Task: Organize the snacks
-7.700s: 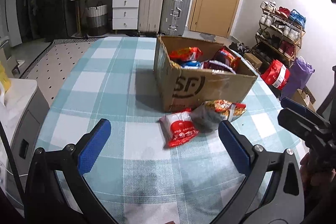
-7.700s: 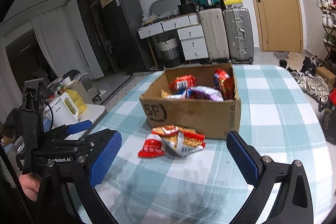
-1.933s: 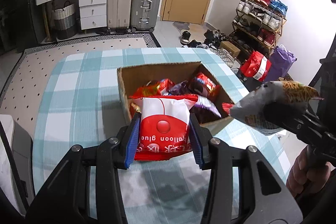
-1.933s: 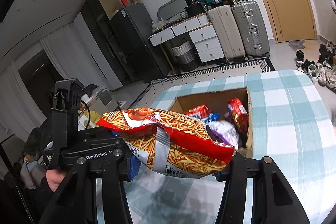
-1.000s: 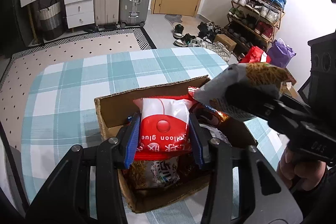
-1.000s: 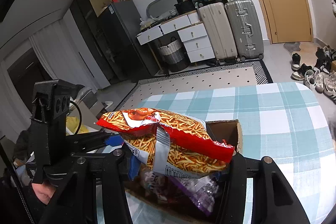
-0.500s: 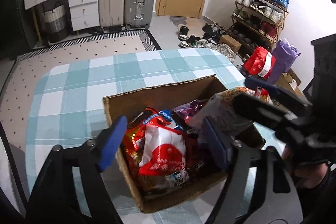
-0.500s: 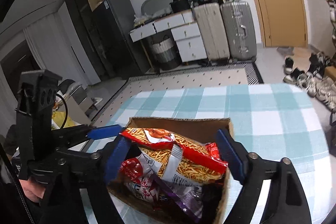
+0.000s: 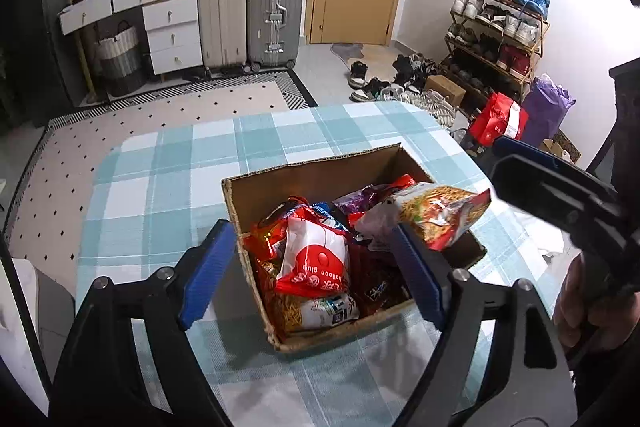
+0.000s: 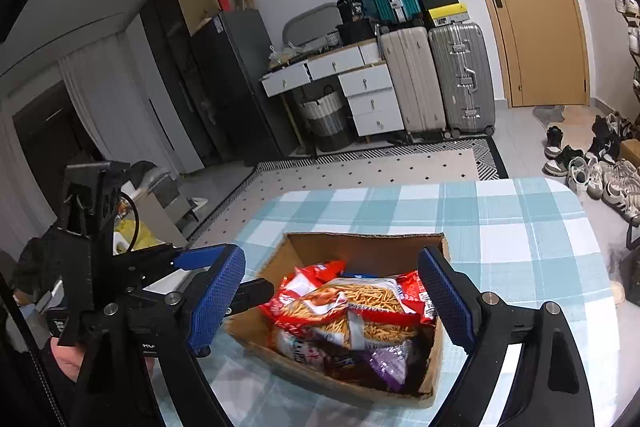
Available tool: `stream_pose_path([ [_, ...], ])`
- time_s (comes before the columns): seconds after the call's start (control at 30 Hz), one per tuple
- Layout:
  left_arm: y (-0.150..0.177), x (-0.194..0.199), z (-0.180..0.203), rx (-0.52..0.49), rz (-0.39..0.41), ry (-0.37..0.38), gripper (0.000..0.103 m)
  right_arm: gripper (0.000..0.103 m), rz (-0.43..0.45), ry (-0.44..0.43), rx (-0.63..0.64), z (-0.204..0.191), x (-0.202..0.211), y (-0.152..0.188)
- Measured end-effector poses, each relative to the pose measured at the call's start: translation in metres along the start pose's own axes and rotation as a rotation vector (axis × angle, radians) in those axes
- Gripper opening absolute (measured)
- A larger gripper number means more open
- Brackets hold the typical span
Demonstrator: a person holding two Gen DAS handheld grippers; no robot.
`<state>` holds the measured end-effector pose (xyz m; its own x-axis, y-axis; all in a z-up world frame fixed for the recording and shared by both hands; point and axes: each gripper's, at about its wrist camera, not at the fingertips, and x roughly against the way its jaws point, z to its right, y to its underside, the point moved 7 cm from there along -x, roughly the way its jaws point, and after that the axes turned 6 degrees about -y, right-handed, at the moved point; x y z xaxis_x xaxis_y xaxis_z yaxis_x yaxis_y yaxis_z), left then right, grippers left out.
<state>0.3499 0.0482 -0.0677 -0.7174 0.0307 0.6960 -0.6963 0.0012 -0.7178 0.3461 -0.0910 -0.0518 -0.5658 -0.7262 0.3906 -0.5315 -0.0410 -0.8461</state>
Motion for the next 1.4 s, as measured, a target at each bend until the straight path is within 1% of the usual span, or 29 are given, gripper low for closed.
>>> stream_pose_path([
  [0.17,0.004,0.028,0.003,0.000,0.025,-0.018,0.081,0.091,0.044,-0.002,0.020,-0.016,0.028,-0.003],
  [0.4,0.011,0.064,0.008,0.006,0.069,-0.046,0.083,0.092,0.087,0.014,0.066,-0.038,0.063,-0.003],
  [0.47,0.013,0.073,0.008,0.011,0.083,-0.055,0.084,0.094,0.102,0.022,0.083,-0.044,0.072,-0.002],
  [0.57,0.017,0.087,0.008,0.017,0.098,-0.070,0.088,0.095,0.126,0.033,0.109,-0.052,0.087,-0.001],
  [0.67,0.024,0.101,0.008,0.022,0.113,-0.104,0.093,0.097,0.157,0.045,0.138,-0.061,0.103,0.002],
  [0.73,0.029,0.112,0.008,0.029,0.135,-0.122,0.102,0.098,0.169,0.053,0.154,-0.064,0.111,0.006],
  [0.93,0.041,0.138,0.004,0.042,0.198,-0.158,0.102,0.100,0.194,0.083,0.173,-0.063,0.132,0.018],
  [1.07,0.049,0.145,0.001,0.056,0.227,-0.182,0.102,0.101,0.218,0.108,0.195,-0.060,0.146,0.029],
  [1.17,0.058,0.146,-0.001,0.053,0.249,-0.180,0.102,0.101,0.233,0.124,0.209,-0.057,0.151,0.036],
  [1.27,0.066,0.140,-0.006,0.040,0.278,-0.223,0.102,0.102,0.261,0.142,0.211,-0.055,0.158,0.049],
  [1.37,0.078,0.138,-0.008,0.032,0.321,-0.235,0.102,0.102,0.262,0.148,0.218,-0.054,0.157,0.065],
  [1.4,0.080,0.137,-0.009,0.031,0.334,-0.239,0.102,0.102,0.245,0.152,0.219,-0.054,0.156,0.071],
])
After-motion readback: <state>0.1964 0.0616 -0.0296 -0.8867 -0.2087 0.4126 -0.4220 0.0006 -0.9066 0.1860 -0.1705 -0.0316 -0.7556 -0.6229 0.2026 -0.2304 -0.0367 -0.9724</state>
